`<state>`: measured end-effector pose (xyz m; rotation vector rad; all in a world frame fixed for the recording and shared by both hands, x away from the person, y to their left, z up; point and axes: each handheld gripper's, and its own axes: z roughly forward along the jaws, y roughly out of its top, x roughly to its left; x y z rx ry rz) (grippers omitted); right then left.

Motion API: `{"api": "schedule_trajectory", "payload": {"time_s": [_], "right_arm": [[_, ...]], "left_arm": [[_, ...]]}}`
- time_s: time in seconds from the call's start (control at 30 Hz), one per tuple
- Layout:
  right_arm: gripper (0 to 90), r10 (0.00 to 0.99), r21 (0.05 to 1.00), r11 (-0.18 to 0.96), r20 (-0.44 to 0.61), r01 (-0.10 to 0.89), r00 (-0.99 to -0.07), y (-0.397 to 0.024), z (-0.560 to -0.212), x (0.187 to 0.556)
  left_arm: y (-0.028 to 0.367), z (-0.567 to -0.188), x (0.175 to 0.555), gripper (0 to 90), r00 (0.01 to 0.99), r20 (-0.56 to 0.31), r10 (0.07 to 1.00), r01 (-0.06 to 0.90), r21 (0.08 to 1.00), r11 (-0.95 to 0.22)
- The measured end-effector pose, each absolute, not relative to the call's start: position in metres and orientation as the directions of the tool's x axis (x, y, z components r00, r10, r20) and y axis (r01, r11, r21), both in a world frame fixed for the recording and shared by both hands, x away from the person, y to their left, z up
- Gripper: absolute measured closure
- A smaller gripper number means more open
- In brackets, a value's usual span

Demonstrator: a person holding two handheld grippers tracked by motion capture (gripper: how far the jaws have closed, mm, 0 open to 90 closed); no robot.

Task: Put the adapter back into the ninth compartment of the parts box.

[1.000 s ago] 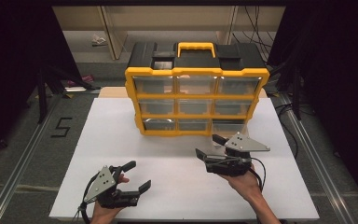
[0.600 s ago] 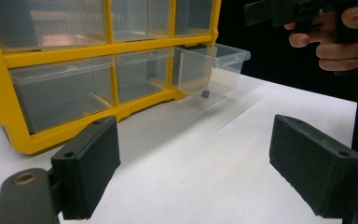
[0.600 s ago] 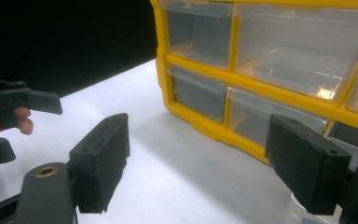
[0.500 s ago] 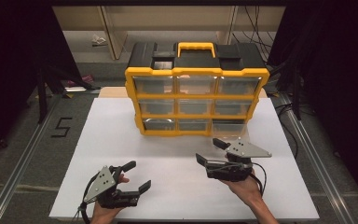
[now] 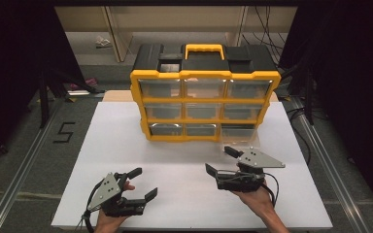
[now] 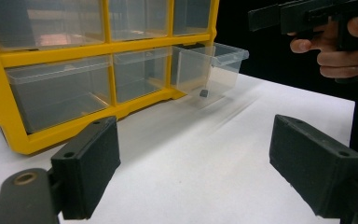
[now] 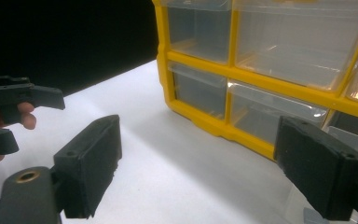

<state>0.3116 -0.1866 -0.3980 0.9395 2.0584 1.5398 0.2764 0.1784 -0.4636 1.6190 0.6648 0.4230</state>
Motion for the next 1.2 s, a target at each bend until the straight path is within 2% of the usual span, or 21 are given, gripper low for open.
{"api": "schedule_trajectory", "payload": {"time_s": [1.2], "right_arm": [[15.6,0.714,0.969,0.128,0.058,0.212,-0.698,-0.205,-0.414,0.292]], "left_arm": [[0.177,-0.464,0.276,15.5,0.769,-0.099,0.632,0.180,0.982,-0.065]]}}
